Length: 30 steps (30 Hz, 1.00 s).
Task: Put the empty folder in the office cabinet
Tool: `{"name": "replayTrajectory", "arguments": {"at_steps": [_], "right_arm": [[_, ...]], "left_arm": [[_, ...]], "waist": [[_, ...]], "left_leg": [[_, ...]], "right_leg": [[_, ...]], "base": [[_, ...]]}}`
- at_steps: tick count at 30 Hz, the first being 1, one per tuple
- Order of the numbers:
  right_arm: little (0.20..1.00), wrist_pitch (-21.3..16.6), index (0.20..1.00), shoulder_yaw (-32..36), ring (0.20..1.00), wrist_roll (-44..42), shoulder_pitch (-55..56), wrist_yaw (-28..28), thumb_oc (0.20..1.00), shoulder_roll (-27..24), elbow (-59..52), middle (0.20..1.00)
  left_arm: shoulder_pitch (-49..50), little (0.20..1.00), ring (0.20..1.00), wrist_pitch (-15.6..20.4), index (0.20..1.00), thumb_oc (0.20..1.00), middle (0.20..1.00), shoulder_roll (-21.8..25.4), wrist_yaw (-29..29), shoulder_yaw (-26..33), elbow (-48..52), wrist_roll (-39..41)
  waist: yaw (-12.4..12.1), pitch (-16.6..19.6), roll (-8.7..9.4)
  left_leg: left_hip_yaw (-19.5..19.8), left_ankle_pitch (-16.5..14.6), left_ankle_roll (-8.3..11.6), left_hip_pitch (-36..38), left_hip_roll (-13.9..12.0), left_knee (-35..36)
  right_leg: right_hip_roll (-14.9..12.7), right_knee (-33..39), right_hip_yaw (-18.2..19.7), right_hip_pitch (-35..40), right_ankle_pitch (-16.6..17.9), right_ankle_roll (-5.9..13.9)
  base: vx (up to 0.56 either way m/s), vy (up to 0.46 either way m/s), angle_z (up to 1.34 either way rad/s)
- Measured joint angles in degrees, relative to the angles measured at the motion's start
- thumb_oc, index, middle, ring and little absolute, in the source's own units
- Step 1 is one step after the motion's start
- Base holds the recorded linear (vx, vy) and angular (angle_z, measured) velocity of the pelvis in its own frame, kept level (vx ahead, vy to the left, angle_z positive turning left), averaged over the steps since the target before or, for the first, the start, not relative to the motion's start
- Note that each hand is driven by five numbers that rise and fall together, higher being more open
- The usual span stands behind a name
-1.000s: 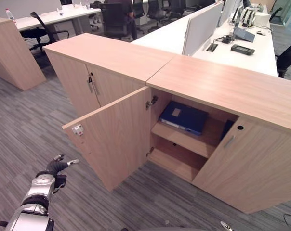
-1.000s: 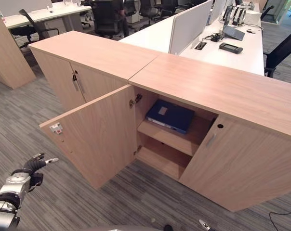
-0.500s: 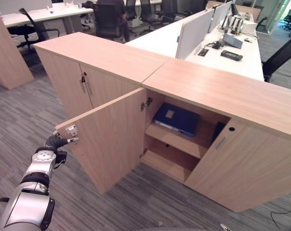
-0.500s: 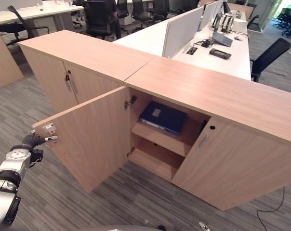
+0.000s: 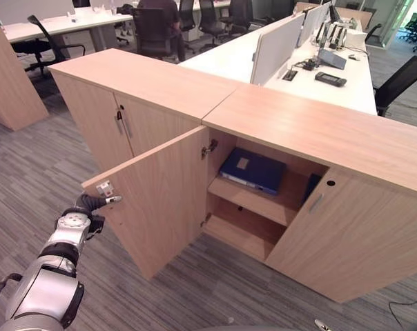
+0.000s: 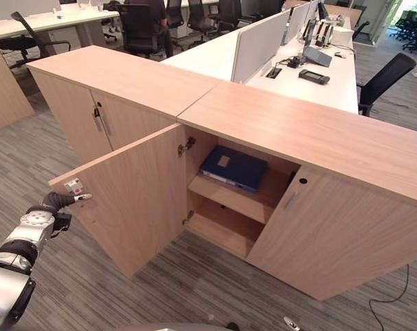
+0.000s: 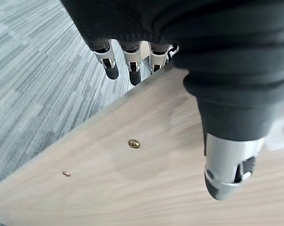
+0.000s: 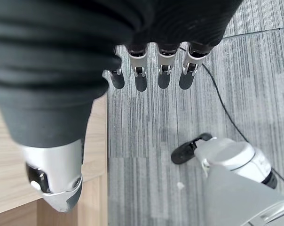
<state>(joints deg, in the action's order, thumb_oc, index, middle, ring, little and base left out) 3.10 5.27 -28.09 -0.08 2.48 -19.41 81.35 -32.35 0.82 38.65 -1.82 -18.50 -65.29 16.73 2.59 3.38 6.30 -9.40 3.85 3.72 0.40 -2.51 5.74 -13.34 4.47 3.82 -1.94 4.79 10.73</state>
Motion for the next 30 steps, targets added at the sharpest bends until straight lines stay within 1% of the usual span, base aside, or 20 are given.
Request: {"name": "replayTrajectory", "arguments": {"at_steps": [2, 6, 7, 9, 10, 11, 12, 13, 14, 17, 21, 22, 24, 25, 26, 27, 28, 29, 30], "right_arm": [[1.000, 0.0, 1.000, -0.4, 1.000, 0.0, 0.0, 0.0, 1.000, 0.0, 0.2, 1.000], [1.000, 0.0, 1.000, -0.4, 1.000, 0.0, 0.1, -0.2, 1.000, 0.3, 0.2, 1.000], [1.000, 0.0, 1.000, -0.4, 1.000, -0.1, 0.7, -0.3, 1.000, 0.6, 0.2, 1.000], [1.000, 0.0, 1.000, -0.4, 1.000, -0.1, 1.1, -0.3, 1.000, 0.8, 0.1, 1.000], [1.000, -0.1, 1.000, -0.3, 1.000, -0.1, 0.9, -0.3, 1.000, 0.9, 0.1, 1.000], [1.000, -0.1, 1.000, -0.2, 1.000, -0.2, 0.9, -0.3, 1.000, 1.1, 0.3, 1.000], [1.000, -0.2, 1.000, -0.2, 1.000, -0.4, 0.4, -0.2, 1.000, 1.4, 0.2, 1.000], [1.000, -0.2, 1.000, -0.2, 1.000, -1.2, -0.3, -0.2, 1.000, 1.7, 0.3, 1.000], [1.000, -0.3, 1.000, -0.1, 1.000, -1.9, -0.6, -0.2, 1.000, 2.0, 0.2, 1.000], [1.000, -0.3, 1.000, -0.1, 1.000, -2.3, -1.1, -0.2, 1.000, 2.6, 0.3, 1.000], [1.000, -0.3, 1.000, -0.2, 1.000, -2.3, -1.1, -0.3, 1.000, 2.8, 0.4, 1.000], [1.000, -0.4, 1.000, -0.3, 1.000, -2.3, -1.1, -0.3, 1.000, 3.0, 0.4, 1.000], [1.000, -0.4, 1.000, -0.5, 1.000, -2.3, -1.4, -0.3, 1.000, 3.5, 0.3, 1.000], [1.000, -0.6, 1.000, -1.0, 1.000, -2.3, -1.8, -0.5, 1.000, 3.8, 0.3, 1.000], [1.000, -0.5, 1.000, -1.2, 1.000, -2.3, -2.9, -0.6, 1.000, 4.1, 0.3, 1.000], [1.000, -0.5, 1.000, -1.1, 1.000, -2.3, -3.1, -0.7, 1.000, 4.3, 0.3, 1.000], [1.000, -0.4, 1.000, -1.1, 1.000, -2.3, -3.0, -0.7, 1.000, 4.8, 0.4, 1.000], [1.000, -0.1, 1.000, -1.1, 1.000, -2.3, -2.6, -0.7, 1.000, 5.4, 0.4, 1.000], [1.000, -0.2, 1.000, -1.2, 1.000, -2.3, -2.3, -0.7, 1.000, 5.5, 0.5, 1.000]], "left_arm": [[-0.1, 1.000, 1.000, -0.1, 1.000, 1.000, 1.000, 0.2, -0.1, -0.2, 0.0, -0.5], [0.0, 1.000, 1.000, -0.6, 1.000, 1.000, 1.000, -2.0, -1.1, -1.9, 1.5, -1.5], [2.7, 1.000, 1.000, -1.2, 1.000, 1.000, 1.000, -2.6, -1.8, -2.7, 8.6, -1.4], [7.0, 1.000, 1.000, -1.3, 1.000, 1.000, 1.000, -2.4, -1.8, -4.3, 18.0, -0.3], [8.6, 1.000, 1.000, -0.3, 1.000, 1.000, 1.000, -2.9, -0.8, -5.5, 21.5, 0.5], [9.8, 1.000, 1.000, -0.2, 1.000, 1.000, 1.000, -4.1, -0.6, -6.9, 24.9, 1.0], [10.6, 1.000, 1.000, -0.2, 1.000, 1.000, 1.000, -4.0, 0.0, -7.9, 26.9, 1.8], [10.7, 1.000, 1.000, -0.2, 1.000, 1.000, 1.000, -3.6, 1.2, -9.8, 28.5, 2.1], [10.7, 1.000, 1.000, -0.2, 1.000, 1.000, 1.000, -3.6, 2.3, -11.0, 29.6, 2.1], [10.7, 1.000, 1.000, -0.3, 1.000, 1.000, 1.000, -3.6, 4.0, -14.0, 33.2, 2.0], [10.7, 1.000, 1.000, -0.3, 1.000, 1.000, 1.000, -5.0, 5.6, -19.5, 40.1, 2.0], [10.7, 1.000, 1.000, -0.5, 1.000, 1.000, 1.000, -5.4, 5.5, -20.9, 41.1, 2.1], [10.7, 1.000, 1.000, -0.6, 1.000, 1.000, 1.000, -6.7, 5.8, -21.5, 42.1, 2.6], [10.6, 1.000, 1.000, -1.0, 1.000, 1.000, 1.000, -7.2, 5.8, -21.8, 43.4, 3.9], [10.6, 1.000, 1.000, -1.4, 1.000, 1.000, 1.000, -7.7, 6.9, -22.3, 47.4, 7.9], [10.5, 1.000, 1.000, -1.4, 1.000, 1.000, 1.000, -8.5, 8.0, -22.4, 49.9, 9.6], [10.4, 1.000, 1.000, -1.4, 1.000, 1.000, 1.000, -9.5, 8.9, -22.6, 53.2, 11.6], [10.1, 1.000, 1.000, -0.5, 1.000, 1.000, 1.000, -10.0, 10.8, -23.0, 55.7, 13.0], [9.3, 1.000, 1.000, 0.6, 1.000, 1.000, 1.000, -11.9, 12.4, -23.1, 57.6, 14.6]], "waist": [[-0.2, 0.0, 0.01], [-0.9, 0.1, 0.05], [-2.5, 0.0, 0.09], [-3.7, 0.0, 0.12], [-4.1, 0.0, 0.16], [-5.1, 0.0, 0.20], [-5.1, 0.0, 0.25], [-5.2, -0.1, 0.36], [-5.2, -0.2, 0.51], [-5.2, -0.2, 0.95], [-4.9, -0.9, 1.54], [-4.7, -1.0, 1.68], [-4.3, -1.1, 1.87], [-3.6, -1.2, 2.09], [-2.6, -2.6, 1.78], [-2.6, -3.4, 0.61], [-2.0, -3.9, -0.05], [-1.3, -3.6, 0.48], [-0.6, -3.7, 0.81]], "left_leg": [[0.0, 0.0, 0.01, 0.0, 0.0, 0.0], [0.1, 0.0, 0.00, -0.1, 0.0, 0.0], [0.3, 0.1, -0.03, -0.4, 0.1, 0.0], [0.8, 0.4, -0.11, -1.0, 0.4, 0.0], [1.5, 0.6, -0.18, -1.4, 0.7, -0.3], [1.9, 0.8, -0.32, -1.5, 1.1, -0.5], [2.0, 0.8, -0.30, -1.6, 1.3, -0.3], [2.1, 0.9, -0.17, -1.8, 1.4, 0.0], [2.1, 0.9, -0.15, -2.0, 1.5, 0.0], [2.4, 0.9, -0.14, -2.9, 1.9, -0.2], [2.7, 1.0, -0.12, -4.2, 3.3, -0.5], [2.5, 1.0, -0.12, -4.2, 3.5, -0.5], [2.0, 1.0, -0.11, -4.9, 3.7, -0.6], [2.0, 0.9, -0.14, -5.9, 4.1, -1.1], [1.7, 0.8, -0.34, -6.0, 4.5, -0.7], [1.6, 0.7, -0.50, -6.0, 3.7, 0.0], [1.5, 0.7, -0.47, -6.0, 2.8, 0.0], [1.4, 0.7, -0.46, -6.1, 3.1, 0.0], [1.3, 1.0, -0.50, -6.3, 4.0, -1.8]], "right_leg": [[0.0, 0.0, 0.0, 0.0, 0.0, 0.01], [-0.1, -0.1, 0.0, 0.0, 0.0, 0.02], [-0.2, -0.1, -0.2, 0.0, 0.0, 0.10], [-0.5, -0.1, -0.9, 0.0, 0.0, 0.21], [-0.8, -0.2, -1.6, 0.0, 0.0, 0.39], [-1.1, -0.5, -1.8, 0.0, 0.0, 0.60], [-1.3, -0.8, -1.9, -0.2, -0.2, 0.76], [-1.5, -1.2, -2.1, -0.5, -1.1, 1.22], [-1.8, -1.2, -2.2, -0.5, -1.4, 0.95], [-2.2, -1.2, -2.0, -1.0, -1.6, 1.07], [-3.4, -1.2, -1.1, -2.2, -1.7, 1.15], [-3.8, -1.1, -1.1, -2.3, -2.0, 1.63], [-4.1, -0.9, -1.0, -3.3, -3.1, 2.33], [-4.4, -0.8, -0.9, -4.2, -3.6, 2.63], [-4.9, -0.6, -0.6, -5.0, -4.7, 3.66], [-4.4, -1.2, -1.5, -5.0, -4.1, 3.79], [-2.7, -2.6, -2.8, -5.1, -3.4, 3.82], [-2.0, -2.2, -2.6, -4.8, -4.0, 2.70], [-3.1, -1.8, -2.0, -4.8, -3.7, 2.66]], "base": [[0.00, 0.000, 0.00], [-0.01, -0.004, 0.02], [-0.02, -0.014, 0.12], [-0.02, -0.016, 0.27], [-0.02, -0.022, 0.33], [-0.01, -0.015, 0.27], [-0.01, -0.011, 0.19], [0.00, -0.005, 0.17], [-0.01, -0.008, 0.17], [-0.01, -0.012, 0.14], [-0.01, -0.005, 0.10], [-0.01, -0.003, -0.11], [0.00, -0.005, -0.16], [0.00, -0.007, -0.33], [0.00, -0.003, -0.38], [-0.01, 0.000, -0.38], [-0.01, 0.004, -0.17], [-0.01, 0.004, -0.08], [-0.01, 0.000, -0.18]]}}
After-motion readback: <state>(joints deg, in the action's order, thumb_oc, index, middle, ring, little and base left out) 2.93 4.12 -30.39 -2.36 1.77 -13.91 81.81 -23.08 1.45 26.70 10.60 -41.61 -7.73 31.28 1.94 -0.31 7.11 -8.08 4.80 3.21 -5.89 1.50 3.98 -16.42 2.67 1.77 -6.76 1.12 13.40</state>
